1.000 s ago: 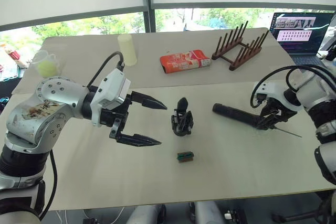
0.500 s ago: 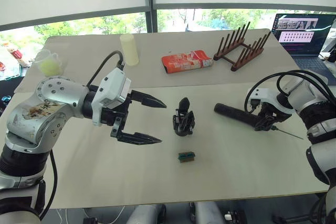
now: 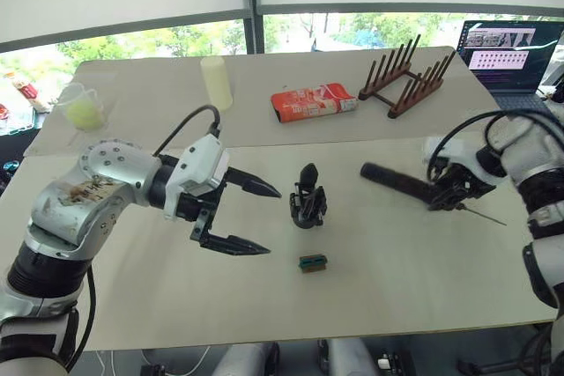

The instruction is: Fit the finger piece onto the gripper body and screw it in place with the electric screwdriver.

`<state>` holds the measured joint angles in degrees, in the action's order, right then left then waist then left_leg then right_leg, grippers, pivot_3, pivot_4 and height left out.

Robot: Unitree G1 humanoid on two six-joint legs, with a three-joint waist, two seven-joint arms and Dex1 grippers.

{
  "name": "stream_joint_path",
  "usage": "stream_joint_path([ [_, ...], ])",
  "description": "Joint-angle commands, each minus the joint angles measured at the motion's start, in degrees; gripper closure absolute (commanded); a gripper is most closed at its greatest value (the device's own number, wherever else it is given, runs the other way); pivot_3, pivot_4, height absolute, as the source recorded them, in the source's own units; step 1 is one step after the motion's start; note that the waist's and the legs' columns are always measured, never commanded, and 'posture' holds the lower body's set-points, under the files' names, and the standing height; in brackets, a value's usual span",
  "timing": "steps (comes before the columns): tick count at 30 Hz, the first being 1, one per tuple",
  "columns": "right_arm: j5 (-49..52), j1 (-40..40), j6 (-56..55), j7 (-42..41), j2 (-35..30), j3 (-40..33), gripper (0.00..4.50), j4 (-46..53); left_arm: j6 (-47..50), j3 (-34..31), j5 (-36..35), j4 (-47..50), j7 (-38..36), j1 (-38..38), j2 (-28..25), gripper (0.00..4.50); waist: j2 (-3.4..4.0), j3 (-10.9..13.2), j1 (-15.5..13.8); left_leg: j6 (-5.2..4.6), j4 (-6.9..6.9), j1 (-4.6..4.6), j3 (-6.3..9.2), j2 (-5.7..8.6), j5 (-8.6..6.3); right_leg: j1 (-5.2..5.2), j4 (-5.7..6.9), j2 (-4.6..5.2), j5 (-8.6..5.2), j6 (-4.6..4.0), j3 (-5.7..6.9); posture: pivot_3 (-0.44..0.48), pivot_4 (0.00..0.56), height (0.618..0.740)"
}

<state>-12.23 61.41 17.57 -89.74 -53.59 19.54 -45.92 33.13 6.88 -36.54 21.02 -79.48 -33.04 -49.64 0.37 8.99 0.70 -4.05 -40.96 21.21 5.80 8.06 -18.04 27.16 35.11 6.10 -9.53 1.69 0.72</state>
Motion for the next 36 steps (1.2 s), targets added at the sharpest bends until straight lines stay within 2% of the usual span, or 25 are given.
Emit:
stream_joint_path([
  [1,12.4,-3.27,12.87,-2.75,-4.21,-12.55,2.6,16.33,-1.89,0.78,1.08,-1.47,-1.26,0.17,0.69,0.0,0.0,0.0,-0.08,0.0,0.0,0.0,0.0,-0.02,0.0,0.0,0.0,-0.01,0.0,0.0,0.01,0.0,0.15,0.74],
  [4,24.55,-11.62,28.7,0.74,-4.51,-26.04,2.6,34.39,-3.99,2.25,2.66,-3.94,-2.37,0.57,1.91,0.0,0.0,0.0,-0.53,-0.01,0.03,0.0,0.08,-0.05,0.0,-0.02,0.02,-0.01,0.0,0.0,0.01,0.0,0.15,0.74],
  [6,31.07,-15.85,40.06,6.58,-1.44,-35.51,2.6,44.35,-4.67,2.76,2.92,-5.04,-2.9,0.67,2.95,0.0,0.0,0.0,-0.76,-0.02,-0.02,0.03,0.09,-0.03,0.0,-0.03,0.03,0.0,0.0,0.0,0.0,0.0,0.15,0.74],
  [9,38.15,-22.1,50.13,18.1,9.25,-48.34,2.6,61.25,-5.57,3.18,2.82,-6.01,-3.42,2.96,4.57,0.0,-0.01,-0.03,-0.91,-0.04,-0.11,0.02,0.04,-0.01,0.0,-0.05,0.13,0.01,0.02,-0.02,-0.07,0.0,0.15,0.74],
  [14,53.43,-22.45,56.17,29.79,26.2,-56.38,2.6,78.89,-9.89,2.63,5.32,-8.69,-3.42,6.25,5.76,0.0,0.0,-0.02,-1.05,-0.05,-0.11,-0.03,0.02,-0.01,0.01,-0.04,0.24,-0.02,0.02,-0.02,-0.09,0.0,0.15,0.74],
  [19,65.93,-25.42,55.77,35.85,30.28,-54.3,2.6,86.08,-15.08,1.23,7.74,-9.73,-3.35,10.04,5.14,0.0,-0.02,-0.03,-1.4,-0.09,-0.1,-0.05,0.05,0.05,0.02,-0.1,0.14,-0.04,0.03,0.0,0.03,0.0,0.15,0.74],
  [23,69.81,-33.87,49.68,36.23,31.39,-48.54,2.6,90.04,-16.14,0.91,8.15,-8.29,-2.97,13.18,4.31,0.0,-0.1,-0.08,-1.32,-0.18,-0.09,-0.14,-0.02,0.1,0.03,-0.21,0.05,-0.12,0.07,0.06,0.04,0.0,0.15,0.74],
  [25,65.5,-41.18,41.78,33.83,32.83,-42.87,2.6,90.64,-18.37,1.76,9.47,-8.12,-3.63,15.05,4.07,0.0,-0.13,-0.1,-1.39,-0.18,-0.09,-0.16,-0.02,0.1,0.03,-0.21,0.09,-0.13,0.07,0.06,0.04,0.0,0.15,0.74],
  [29,59.61,-46.86,30.7,33.11,33.43,-34.66,2.6,89.54,-23.75,1.18,11.99,-11.31,-2.01,15.52,6.26,0.0,-0.13,-0.1,-1.22,-0.17,0.0,-0.35,-0.21,0.08,0.03,-0.26,0.14,-0.13,0.06,0.06,0.04,0.0,0.15,0.74],
  [36,55.22,-51.95,18.91,32.68,31.86,-28.62,2.6,89.48,-21.9,2.88,11.25,-13.13,-2.59,14.33,8.49,0.0,-0.13,-0.1,-1.31,-0.19,0.22,-0.89,-0.19,0.0,0.0,-0.77,-0.09,-0.55,0.05,0.07,0.01,0.0,0.15,0.74],
])
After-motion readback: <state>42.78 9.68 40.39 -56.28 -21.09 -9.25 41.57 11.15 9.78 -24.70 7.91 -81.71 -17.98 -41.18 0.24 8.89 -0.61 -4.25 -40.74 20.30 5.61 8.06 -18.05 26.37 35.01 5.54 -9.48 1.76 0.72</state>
